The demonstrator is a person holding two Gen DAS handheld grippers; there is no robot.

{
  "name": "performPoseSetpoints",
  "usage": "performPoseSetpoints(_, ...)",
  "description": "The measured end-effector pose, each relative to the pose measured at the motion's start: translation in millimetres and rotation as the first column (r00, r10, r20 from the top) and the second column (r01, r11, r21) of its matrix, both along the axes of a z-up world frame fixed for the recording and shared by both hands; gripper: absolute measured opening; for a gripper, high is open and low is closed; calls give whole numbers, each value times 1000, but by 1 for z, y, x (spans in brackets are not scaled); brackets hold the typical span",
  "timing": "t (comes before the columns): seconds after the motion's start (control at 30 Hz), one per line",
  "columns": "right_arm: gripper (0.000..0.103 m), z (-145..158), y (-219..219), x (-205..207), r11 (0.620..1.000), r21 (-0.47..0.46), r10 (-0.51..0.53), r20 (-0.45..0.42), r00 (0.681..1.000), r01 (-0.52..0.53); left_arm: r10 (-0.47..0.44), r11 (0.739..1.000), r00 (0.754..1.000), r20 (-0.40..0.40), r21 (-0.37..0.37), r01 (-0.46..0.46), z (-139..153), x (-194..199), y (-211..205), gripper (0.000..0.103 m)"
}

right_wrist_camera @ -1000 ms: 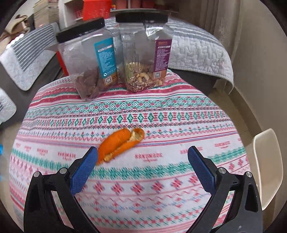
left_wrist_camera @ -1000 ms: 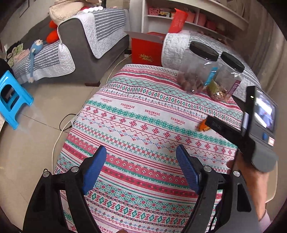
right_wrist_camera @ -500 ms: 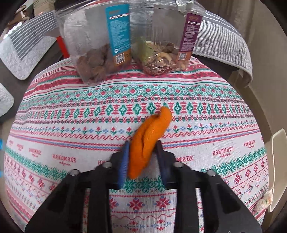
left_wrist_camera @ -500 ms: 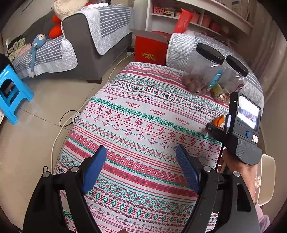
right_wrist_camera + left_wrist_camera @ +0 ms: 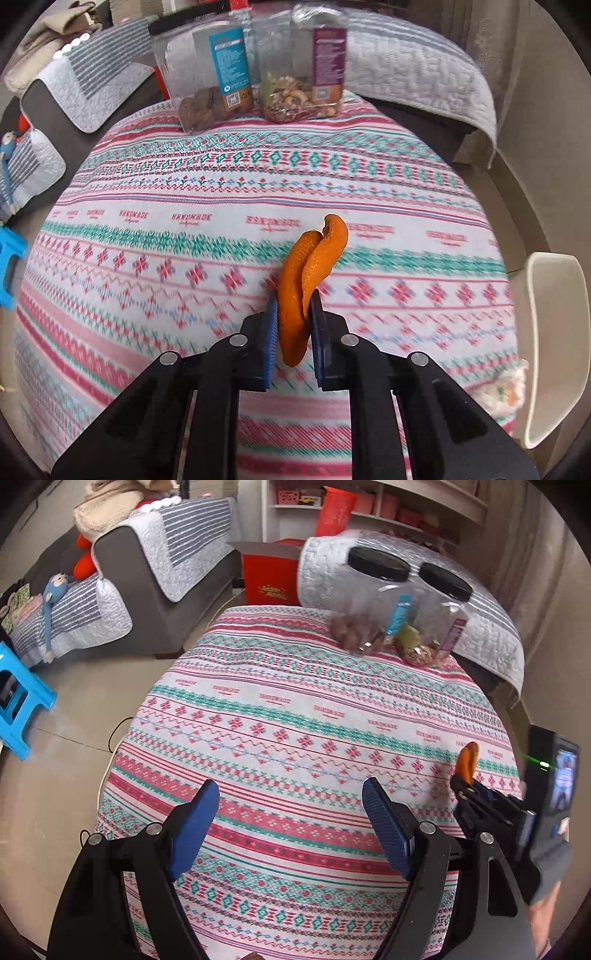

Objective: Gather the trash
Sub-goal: 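Grasp the crumpled white tissue with the left gripper while the right gripper holds the peel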

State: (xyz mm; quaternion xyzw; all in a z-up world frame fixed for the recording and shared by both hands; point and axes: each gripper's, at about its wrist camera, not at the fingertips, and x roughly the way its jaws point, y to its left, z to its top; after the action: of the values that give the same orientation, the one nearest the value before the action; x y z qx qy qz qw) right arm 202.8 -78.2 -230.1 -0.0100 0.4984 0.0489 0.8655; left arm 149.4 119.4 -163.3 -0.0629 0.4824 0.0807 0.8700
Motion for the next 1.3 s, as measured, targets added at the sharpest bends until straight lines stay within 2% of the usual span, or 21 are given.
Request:
performPoseSetpoints(0.27,15,46,-66,-43,999,37,-16,67,998,13,-118,991,993,-23,58,119,-12,3,-65,78)
performPoseSetpoints(0.47,15,60,-127,-58,995,47,-88,100,991,83,-235,971,971,-41,36,237,-21,8,-123,78)
performPoseSetpoints(0.57,15,62,-162,-72,988,61,-148,110,983,142,-317,948,947,-57,11,318,-28,11,-156,78)
performPoseSetpoints(0.77,15,58,-221,-90,959,107,-273,93,957,263,-480,877,871,-105,-54,477,-49,13,-226,78)
performPoseSetpoints(0.83,15,60,-237,-95,949,121,-304,96,948,292,-529,848,841,-110,-54,527,-54,11,-249,78)
performPoseSetpoints(0.93,15,60,-253,-102,938,141,-332,94,938,318,-567,824,819,-88,-40,566,-58,8,-277,78)
performPoseSetpoints(1.03,15,58,-265,-108,930,154,-348,83,934,333,-626,778,775,-84,1,629,-62,7,-306,78)
performPoseSetpoints(1.1,15,59,-272,-111,928,158,-354,82,932,339,-639,764,764,-88,42,643,-66,9,-319,78)
performPoseSetpoints(1.23,15,61,-282,-116,923,169,-362,83,928,345,-628,769,768,-128,50,637,-84,18,-327,78)
performPoseSetpoints(1.3,15,62,-282,-116,923,173,-360,84,929,342,-629,764,761,-159,52,643,-95,19,-326,72)
